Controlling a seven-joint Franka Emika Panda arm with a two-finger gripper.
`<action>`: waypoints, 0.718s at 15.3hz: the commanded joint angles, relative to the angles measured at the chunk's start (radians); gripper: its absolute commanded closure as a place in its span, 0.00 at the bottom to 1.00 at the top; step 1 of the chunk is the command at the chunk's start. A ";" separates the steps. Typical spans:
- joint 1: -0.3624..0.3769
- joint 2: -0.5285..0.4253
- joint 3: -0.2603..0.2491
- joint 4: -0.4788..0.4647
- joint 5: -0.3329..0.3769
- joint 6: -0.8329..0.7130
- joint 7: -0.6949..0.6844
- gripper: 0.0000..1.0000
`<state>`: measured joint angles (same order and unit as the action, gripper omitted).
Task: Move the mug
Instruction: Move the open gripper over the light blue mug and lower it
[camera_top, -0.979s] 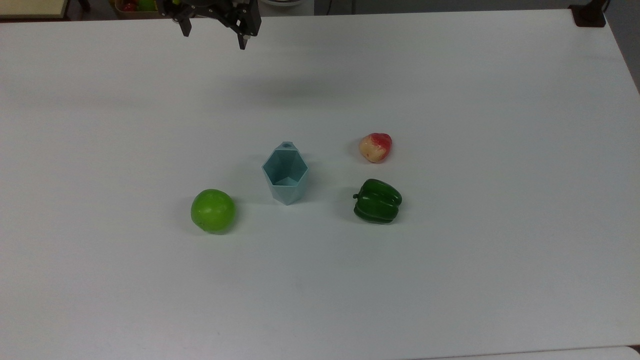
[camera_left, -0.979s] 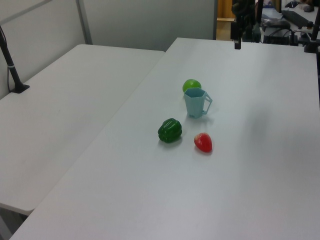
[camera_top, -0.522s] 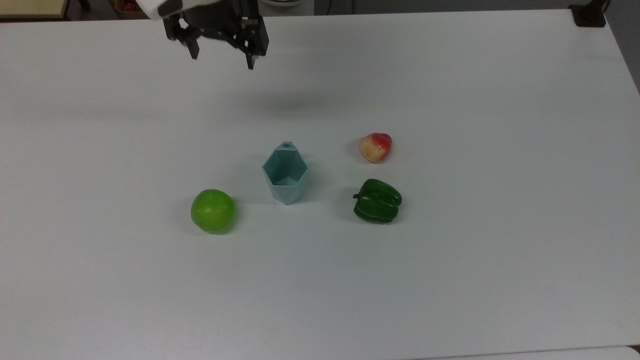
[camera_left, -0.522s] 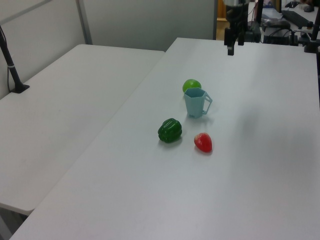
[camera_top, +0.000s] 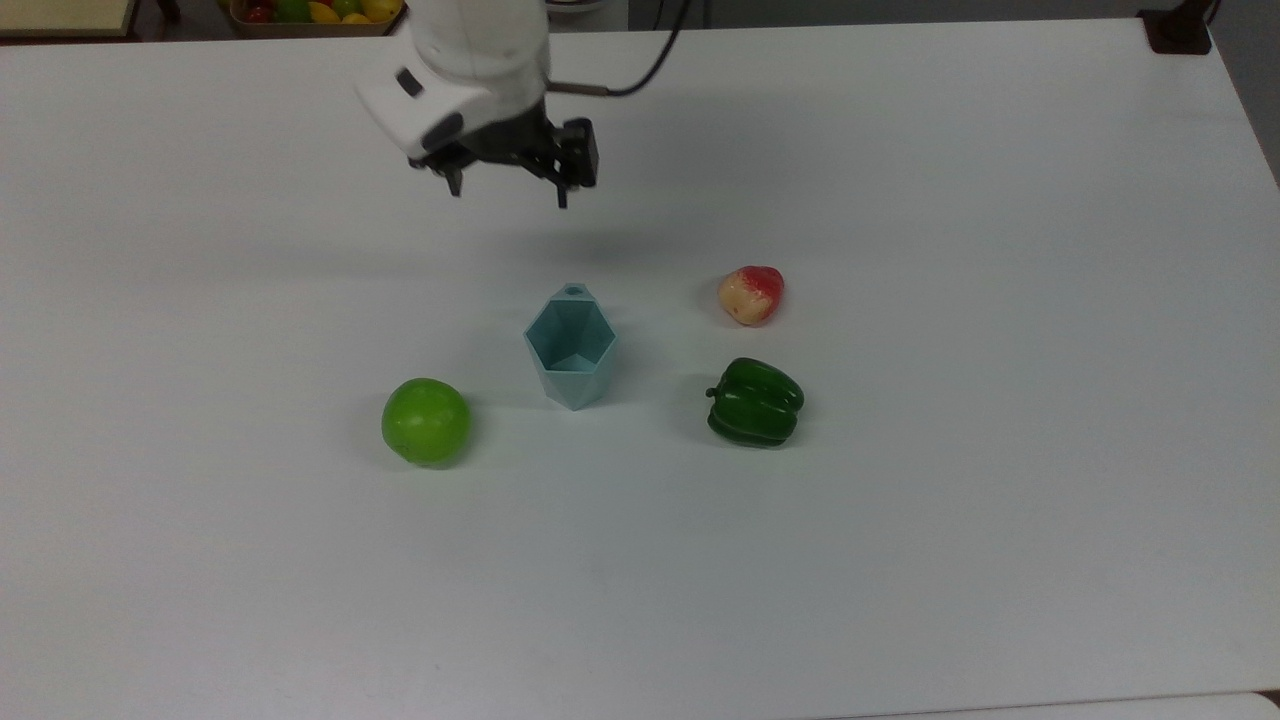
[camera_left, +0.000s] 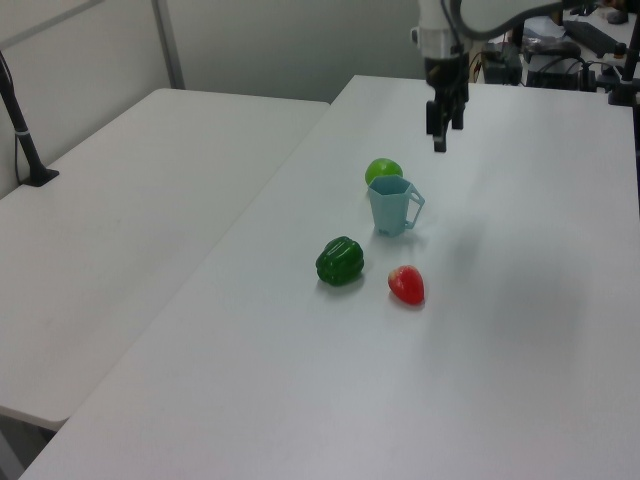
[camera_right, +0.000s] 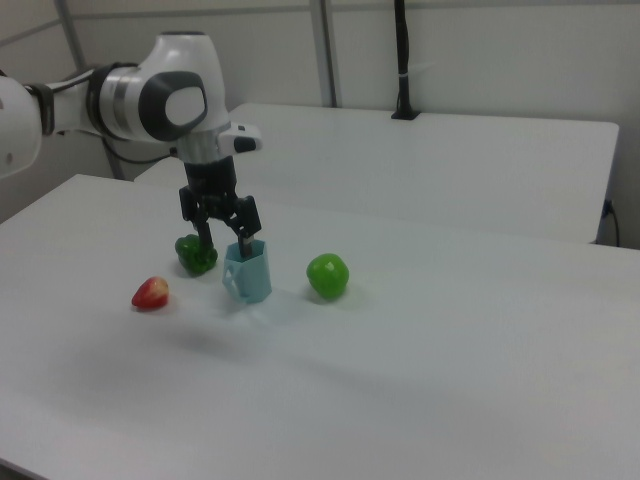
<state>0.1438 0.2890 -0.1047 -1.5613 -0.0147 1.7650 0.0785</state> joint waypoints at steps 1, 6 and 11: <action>0.034 0.038 -0.010 -0.016 0.007 0.047 -0.006 0.04; 0.071 0.111 -0.012 -0.016 0.001 0.112 -0.005 0.14; 0.088 0.147 -0.012 -0.017 -0.004 0.169 0.043 0.33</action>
<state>0.2067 0.4291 -0.1044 -1.5622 -0.0149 1.8839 0.0848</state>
